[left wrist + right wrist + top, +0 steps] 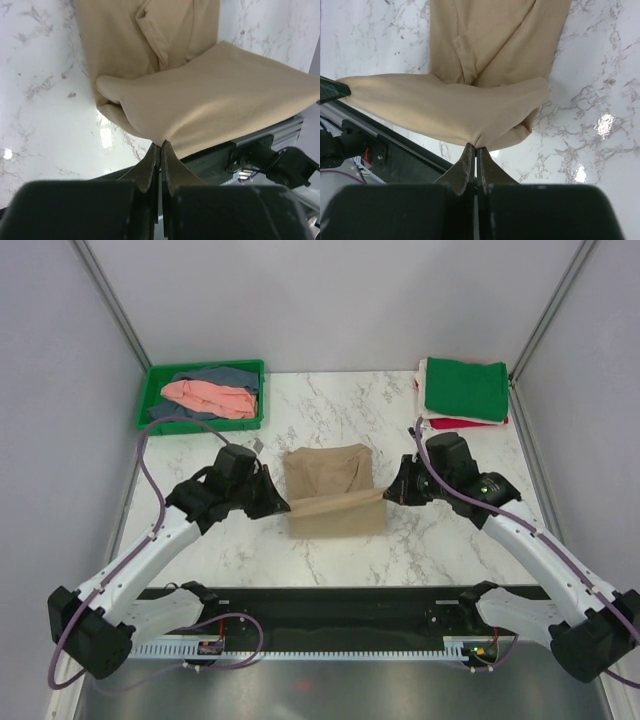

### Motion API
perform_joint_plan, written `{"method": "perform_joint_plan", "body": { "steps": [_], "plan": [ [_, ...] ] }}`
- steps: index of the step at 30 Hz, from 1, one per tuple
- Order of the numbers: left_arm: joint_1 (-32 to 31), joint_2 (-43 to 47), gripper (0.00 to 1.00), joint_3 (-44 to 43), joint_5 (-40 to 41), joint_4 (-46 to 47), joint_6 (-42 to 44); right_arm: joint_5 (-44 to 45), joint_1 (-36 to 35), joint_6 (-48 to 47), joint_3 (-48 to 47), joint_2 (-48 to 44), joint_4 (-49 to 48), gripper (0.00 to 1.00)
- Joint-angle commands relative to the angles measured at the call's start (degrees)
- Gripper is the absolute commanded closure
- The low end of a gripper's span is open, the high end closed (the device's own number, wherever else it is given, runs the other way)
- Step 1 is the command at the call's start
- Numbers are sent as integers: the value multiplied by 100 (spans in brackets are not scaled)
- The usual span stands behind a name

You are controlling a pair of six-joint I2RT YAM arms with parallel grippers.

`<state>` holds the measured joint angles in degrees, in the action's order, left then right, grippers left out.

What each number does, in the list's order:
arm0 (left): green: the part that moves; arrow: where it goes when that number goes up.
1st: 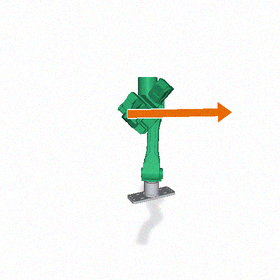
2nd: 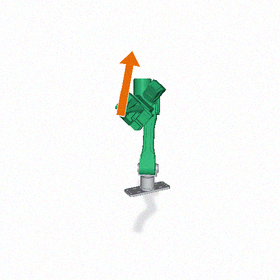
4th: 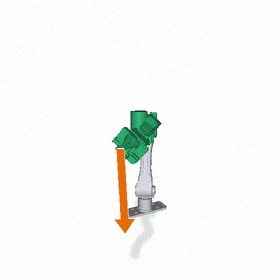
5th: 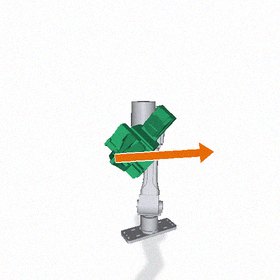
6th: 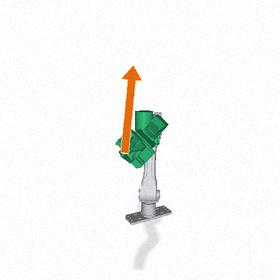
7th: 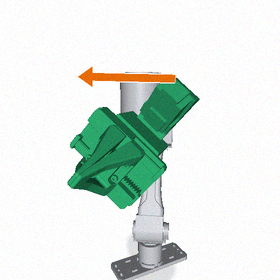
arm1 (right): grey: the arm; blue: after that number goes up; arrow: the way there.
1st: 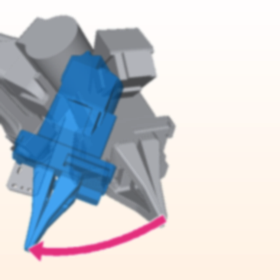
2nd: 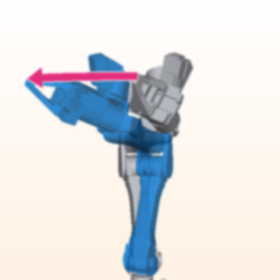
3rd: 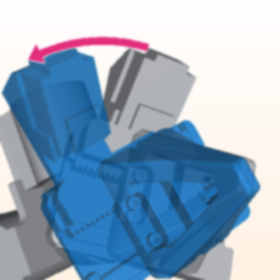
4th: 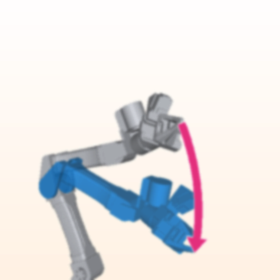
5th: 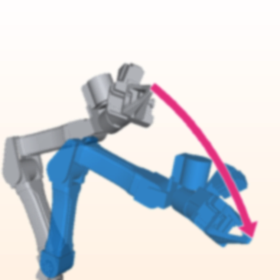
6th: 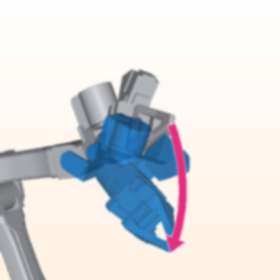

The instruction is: Fold and stack the t-shirts

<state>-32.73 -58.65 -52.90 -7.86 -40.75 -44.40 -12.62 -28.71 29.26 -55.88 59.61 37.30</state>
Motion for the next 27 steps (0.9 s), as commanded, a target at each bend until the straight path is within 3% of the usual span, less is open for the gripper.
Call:
{"method": "perform_joint_plan", "body": {
  "steps": [1,12,17,21,22,23,26,27],
  "plan": [
    [476,-339,98,-466,-249,-82,493,401,14,-271,-485,435,-20,100],
    [1269,-963,98,-941,-813,-56,1003,68,304,-377,-766,1201,-337,100],
    [1778,-2043,97,-1432,-1340,120,1196,-310,647,-438,-1337,2140,-539,100],
    [2147,-3684,98,-2810,-1815,120,1408,-381,849,-473,-2197,3405,-671,100],
    [2270,-4080,92,-3152,-1972,51,1452,-312,867,-491,-2704,4034,-645,100],
    [2306,-5015,86,-4035,-1939,-89,1522,-250,911,-517,-2979,4371,-636,99],
    [2368,-6373,67,-5603,-2263,-994,1680,-250,1130,-474,-4323,5699,-277,83],
    [2368,-7056,59,-6600,-2447,-1161,1707,-276,1157,-465,-4605,5945,-93,69]
  ]
}}
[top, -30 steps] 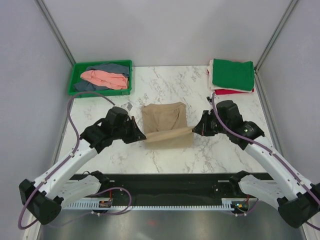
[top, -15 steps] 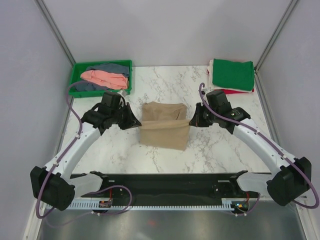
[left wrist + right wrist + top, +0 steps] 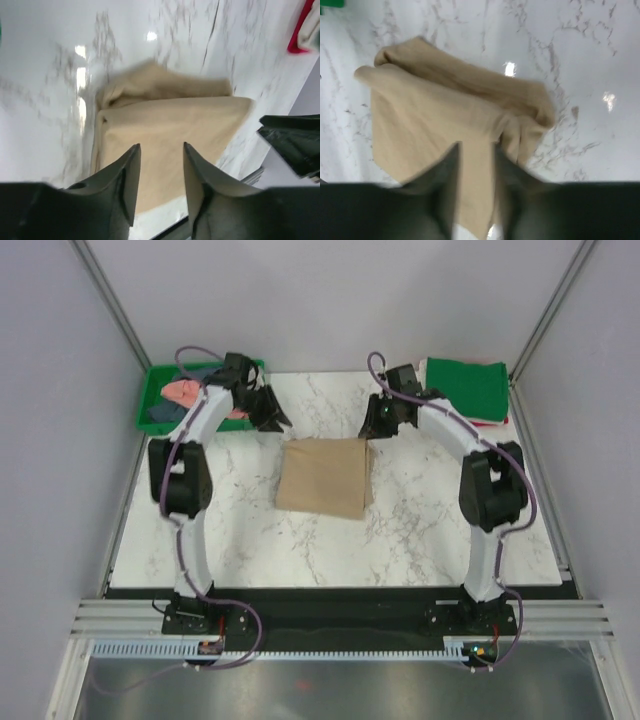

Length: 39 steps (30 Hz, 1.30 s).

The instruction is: Fold and stack the t-shirts

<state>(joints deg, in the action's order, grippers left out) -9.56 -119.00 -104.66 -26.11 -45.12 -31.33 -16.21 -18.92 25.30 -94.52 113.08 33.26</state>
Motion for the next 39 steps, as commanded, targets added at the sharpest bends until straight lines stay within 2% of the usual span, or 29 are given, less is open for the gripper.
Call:
{"method": "perform_joint_plan", "body": {
  "steps": [1,2,3,4,6,7,10,13,16,18,19,20,24,26,29,32,33,34,35,37,39],
  "plan": [
    [51,-1342,51,-1904,-780,-1213,400,109,187,-69,-1204,932,418,45],
    [42,-1554,49,-2614,-799,-1366,435,213,195,-78,-1305,988,480,39],
    [33,-1634,46,-2708,-825,-1420,435,380,195,-78,-1306,945,480,34],
    [-1,-1583,42,-2709,-904,-1412,487,451,195,-34,-975,683,384,22],
    [-54,-1346,41,-2472,-861,-1385,610,522,187,45,-342,235,-193,7],
    [-98,-1049,41,-2332,-669,-1394,637,583,195,71,287,-185,-371,2],
    [-133,-268,41,-1656,-484,-1350,655,164,195,168,1527,-881,-1249,2],
    [-212,584,42,-847,-151,-1236,803,-215,195,291,2277,-1025,-1874,2],
    [-283,1351,43,233,306,-1078,927,-295,204,247,2429,-692,-2077,2],
    [-318,2238,44,1278,439,-755,953,-339,195,247,2404,-489,-2365,2],
    [-327,2519,45,1647,570,-630,954,-348,204,256,2334,-253,-2420,2],
    [-318,3166,46,2338,694,-490,936,-313,196,265,2237,-121,-2420,2],
    [-327,4547,47,3653,1466,-32,971,-461,195,300,1771,460,-2551,3],
    [-327,4946,47,4065,1915,-31,1059,-567,195,396,1735,663,-2657,9],
    [-327,5781,47,4566,2162,-67,1042,-752,196,537,1867,777,-3069,24],
    [-318,6441,46,4963,2040,-41,866,-937,195,695,2130,777,-3516,45],
    [-318,6694,45,5051,1953,-14,848,-963,195,730,2331,708,-3641,61],
    [-318,6801,45,5287,1969,117,839,-998,204,748,2402,663,-3764,69],
    [-318,6898,45,5403,2065,214,787,-1051,196,714,2473,602,-3887,85],
    [-318,7039,45,5457,2215,223,725,-1208,204,565,2404,514,-3801,100],
    [-318,7092,45,5483,2189,258,734,-1105,231,110,2141,252,-3170,100]
  ]
}}
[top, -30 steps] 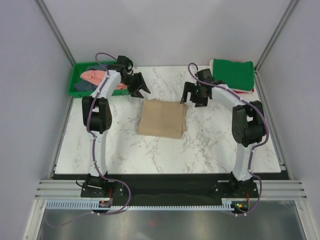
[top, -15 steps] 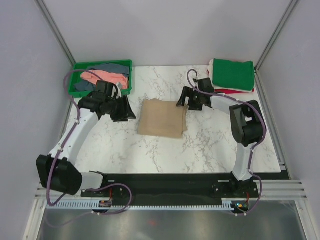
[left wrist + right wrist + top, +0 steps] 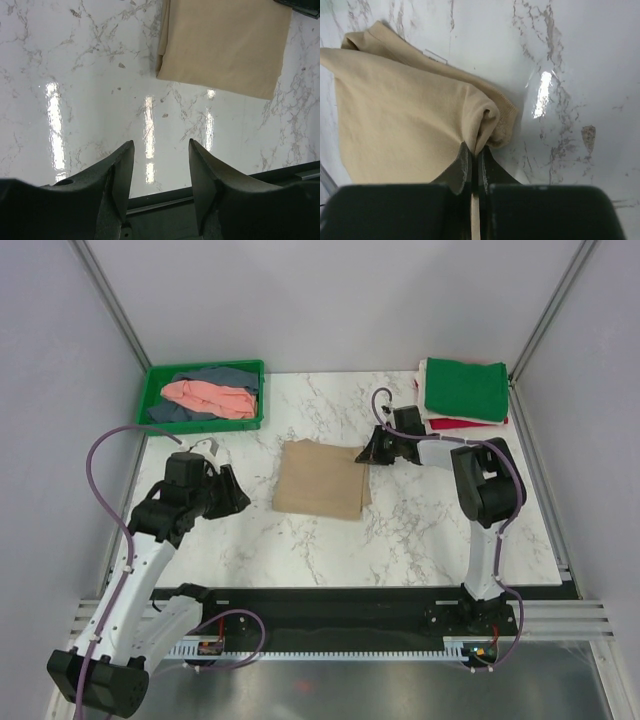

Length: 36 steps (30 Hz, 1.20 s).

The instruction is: Fold and stack the t-shirts

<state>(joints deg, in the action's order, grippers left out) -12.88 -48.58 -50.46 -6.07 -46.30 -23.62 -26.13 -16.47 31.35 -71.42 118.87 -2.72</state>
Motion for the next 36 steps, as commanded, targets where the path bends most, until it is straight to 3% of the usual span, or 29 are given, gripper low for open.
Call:
{"method": "perform_joint_plan", "body": {
  "steps": [1,6,8,14,22,36],
  "plan": [
    [14,41,45,88,193,385,-46,19,3,-716,-275,-460,691,100],
    [14,-134,46,71,97,385,-20,1600,109,-1877,-1013,-1442,2564,100],
    [14,-143,47,89,106,385,-20,2328,170,-2211,-1128,-1734,2863,100],
    [23,-152,47,97,106,385,-29,3201,416,-2757,-1514,-2482,2953,100],
    [14,-231,48,97,114,376,-38,3106,811,-3284,-2534,-2579,2961,100],
    [14,-293,48,106,53,385,-29,2631,1155,-3390,-4415,-1894,3076,100]
  ]
}}
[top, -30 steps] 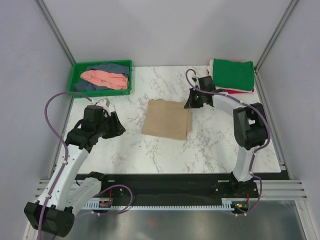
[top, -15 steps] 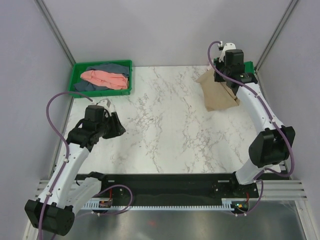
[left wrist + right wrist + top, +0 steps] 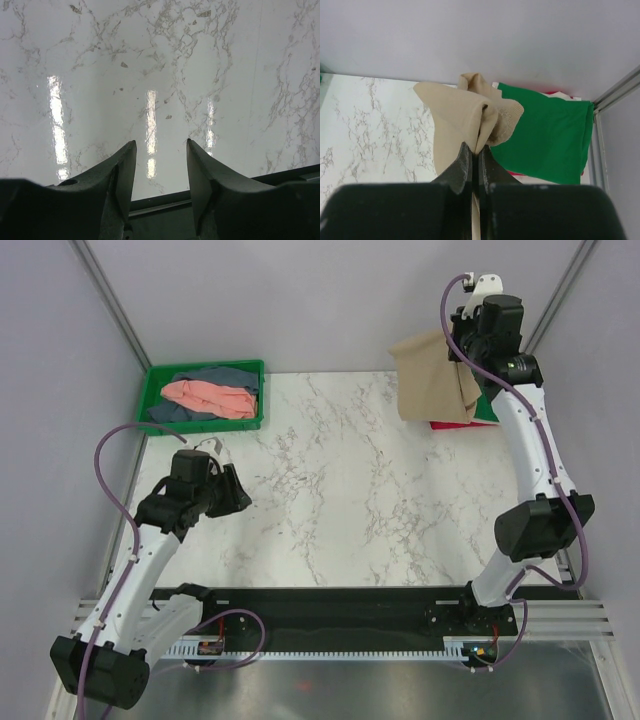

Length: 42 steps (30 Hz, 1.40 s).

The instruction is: Fold and stack the t-shirts

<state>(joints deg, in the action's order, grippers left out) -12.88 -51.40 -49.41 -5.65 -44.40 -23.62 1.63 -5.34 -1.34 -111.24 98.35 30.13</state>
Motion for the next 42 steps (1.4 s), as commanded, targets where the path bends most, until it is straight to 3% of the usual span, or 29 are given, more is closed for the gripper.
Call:
{"method": "perform_joint_plan", "body": {
  "steps": [1,18,30,39,42],
  "plan": [
    [14,-2,48,10,11,204,-29,-154,51,-138,-494,211,-201,100],
    [14,-134,50,1,38,204,-29,-154,376,-340,-1558,1011,-218,100],
    [14,-301,50,1,38,195,-38,-892,1105,-147,-1822,1828,-385,100],
    [14,-450,50,1,2,204,-38,-998,1536,2,-2437,2707,-850,100],
    [14,-529,50,10,-6,204,-38,-989,1667,90,-2578,3067,-1428,100]
  ]
}}
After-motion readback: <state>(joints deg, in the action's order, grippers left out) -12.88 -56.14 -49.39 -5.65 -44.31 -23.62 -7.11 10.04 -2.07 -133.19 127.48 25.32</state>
